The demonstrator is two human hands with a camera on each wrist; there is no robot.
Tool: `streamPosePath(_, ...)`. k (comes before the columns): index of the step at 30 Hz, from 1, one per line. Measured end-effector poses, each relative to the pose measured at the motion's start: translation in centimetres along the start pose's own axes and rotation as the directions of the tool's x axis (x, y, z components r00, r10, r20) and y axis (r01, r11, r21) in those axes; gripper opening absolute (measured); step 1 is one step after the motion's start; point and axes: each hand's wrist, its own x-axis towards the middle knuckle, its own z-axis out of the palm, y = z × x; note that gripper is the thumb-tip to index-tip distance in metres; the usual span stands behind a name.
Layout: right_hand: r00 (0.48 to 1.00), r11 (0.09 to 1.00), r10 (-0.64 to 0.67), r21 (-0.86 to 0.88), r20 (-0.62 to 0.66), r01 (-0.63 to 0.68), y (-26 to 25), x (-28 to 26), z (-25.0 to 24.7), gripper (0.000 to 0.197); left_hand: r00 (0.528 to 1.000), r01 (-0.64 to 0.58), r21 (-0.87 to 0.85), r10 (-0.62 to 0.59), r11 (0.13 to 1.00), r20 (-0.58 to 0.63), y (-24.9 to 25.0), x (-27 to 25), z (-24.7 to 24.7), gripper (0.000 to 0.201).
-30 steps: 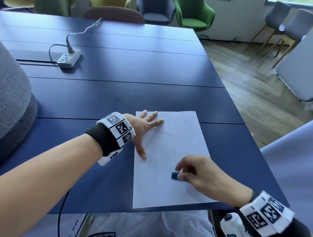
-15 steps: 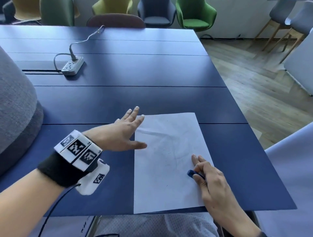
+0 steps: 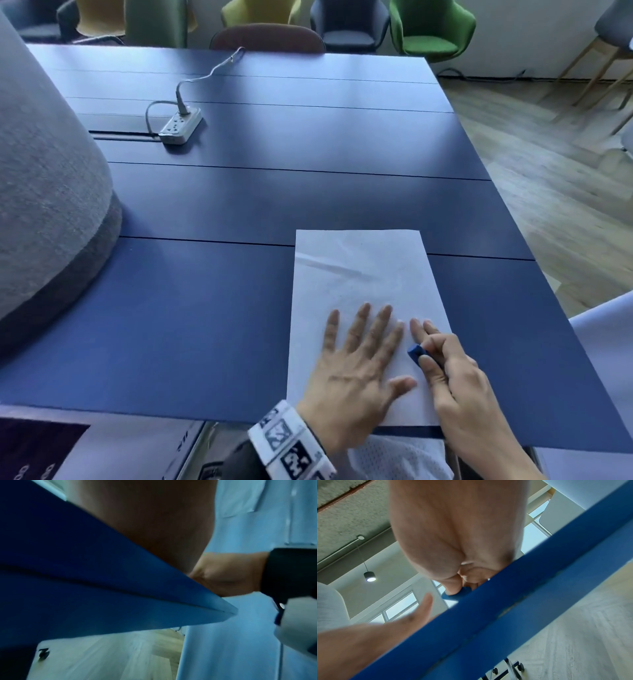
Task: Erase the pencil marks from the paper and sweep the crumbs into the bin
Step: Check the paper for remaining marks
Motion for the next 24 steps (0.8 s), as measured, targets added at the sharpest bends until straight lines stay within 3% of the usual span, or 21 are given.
streamPosePath(5,1.000,1.000,0.010,0.015,-0.002,-0.010,0.0,-0.2,0.1,0.035,0.965,0.257,0.071,-0.253,0.964,-0.064,-6.5,-1.4,0.0,0.073)
streamPosePath(7,1.000,1.000,0.009,0.013,-0.007,-0.009,0.1,-0.2,0.1,0.036,0.944,0.319,0.063,-0.311,0.946,-0.113,-7.0,-1.9,-0.1,0.079)
streamPosePath(8,1.000,1.000,0.004,0.011,-0.010,-0.004,0.1,-0.2,0.2,0.037,0.947,0.295,0.051,-0.285,0.954,-0.148,-6.4,-1.9,-0.1,0.081)
streamPosePath(10,1.000,1.000,-0.004,0.007,-0.022,0.004,0.3,-0.1,0.2,0.038,0.980,0.115,0.042,-0.107,0.992,-0.167,-3.6,-1.9,0.5,0.081)
streamPosePath(12,1.000,1.000,-0.006,-0.007,-0.026,0.006,0.4,-0.1,0.2,0.038,0.986,-0.076,0.087,0.088,0.993,-0.140,-0.5,-2.1,1.4,0.078)
streamPosePath(13,1.000,1.000,-0.009,-0.010,-0.026,0.009,0.4,-0.1,0.2,0.039,0.987,-0.116,0.107,0.127,0.987,-0.102,0.4,-2.3,1.6,0.076)
streamPosePath(17,1.000,1.000,-0.006,-0.002,-0.015,0.006,-0.2,-0.1,0.1,0.037,0.998,-0.013,0.134,0.021,0.991,-0.053,-2.5,-3.1,0.9,0.073)
streamPosePath(19,1.000,1.000,0.006,0.019,-0.015,-0.006,-0.4,-0.2,0.1,0.035,0.993,0.108,0.184,-0.099,0.977,-0.058,-5.7,-3.6,0.5,0.075)
streamPosePath(22,1.000,0.999,0.008,0.035,-0.013,-0.008,-0.5,-0.2,0.2,0.033,0.949,0.313,0.154,-0.313,0.937,-0.025,-7.8,-3.9,-0.9,0.083)
streamPosePath(24,1.000,0.999,0.005,0.032,-0.013,-0.005,-0.3,-0.2,0.2,0.033,0.982,0.189,0.131,-0.183,0.973,-0.054,-6.7,-4.1,-1.0,0.086)
